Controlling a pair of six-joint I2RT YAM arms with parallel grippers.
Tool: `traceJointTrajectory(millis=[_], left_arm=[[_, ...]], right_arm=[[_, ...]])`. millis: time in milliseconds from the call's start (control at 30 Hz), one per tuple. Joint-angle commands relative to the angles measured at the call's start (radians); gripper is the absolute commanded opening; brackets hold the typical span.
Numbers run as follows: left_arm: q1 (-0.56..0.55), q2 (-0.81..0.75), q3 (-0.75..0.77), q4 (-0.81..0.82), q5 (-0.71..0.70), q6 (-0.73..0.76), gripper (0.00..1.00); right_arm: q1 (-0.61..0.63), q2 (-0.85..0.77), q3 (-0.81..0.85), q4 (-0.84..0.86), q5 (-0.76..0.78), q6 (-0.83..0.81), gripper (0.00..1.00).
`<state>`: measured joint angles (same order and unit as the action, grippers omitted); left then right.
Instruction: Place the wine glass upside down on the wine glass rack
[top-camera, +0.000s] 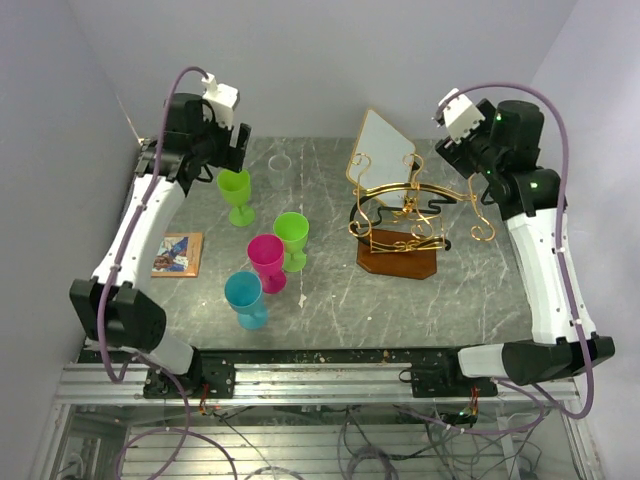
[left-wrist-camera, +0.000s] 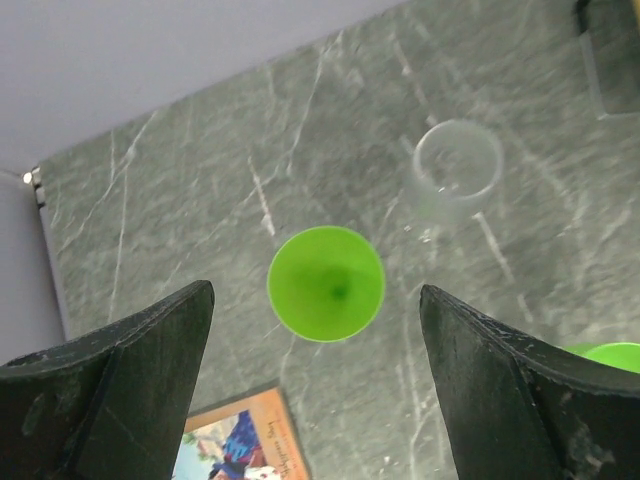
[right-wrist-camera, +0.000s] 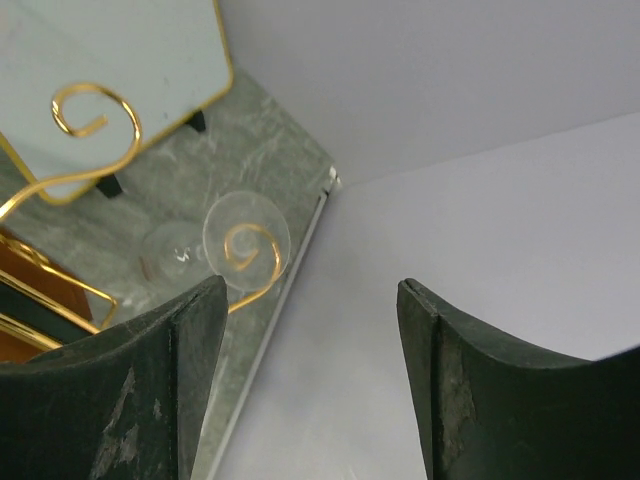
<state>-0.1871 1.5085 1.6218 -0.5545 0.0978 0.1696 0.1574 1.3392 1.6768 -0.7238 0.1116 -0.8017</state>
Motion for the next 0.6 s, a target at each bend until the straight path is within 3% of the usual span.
traceJointTrajectory(millis=[0, 267, 400, 567], left_arm=[[0.009, 0.083, 0.059, -0.075, -0.132, 0.1, 0.94], [0.099, 0.283, 0.153, -0.233, -0.046, 0.121, 0.78], [0.116, 0.362, 0.198, -0.287, -0.007, 0.12, 0.66], [0.117, 0.414, 0.22, -0.304, 0.029, 0.118, 0.59]], right_arm=[[-0.022, -0.016, 0.068, -0.05, -0.149, 0.09, 0.68], [-0.027, 0.008, 0.055, -0.052, -0.127, 0.076, 0.67], [-0.028, 0.015, 0.047, -0.059, -0.137, 0.071, 0.67], [-0.027, 0.018, 0.029, -0.058, -0.137, 0.068, 0.67]])
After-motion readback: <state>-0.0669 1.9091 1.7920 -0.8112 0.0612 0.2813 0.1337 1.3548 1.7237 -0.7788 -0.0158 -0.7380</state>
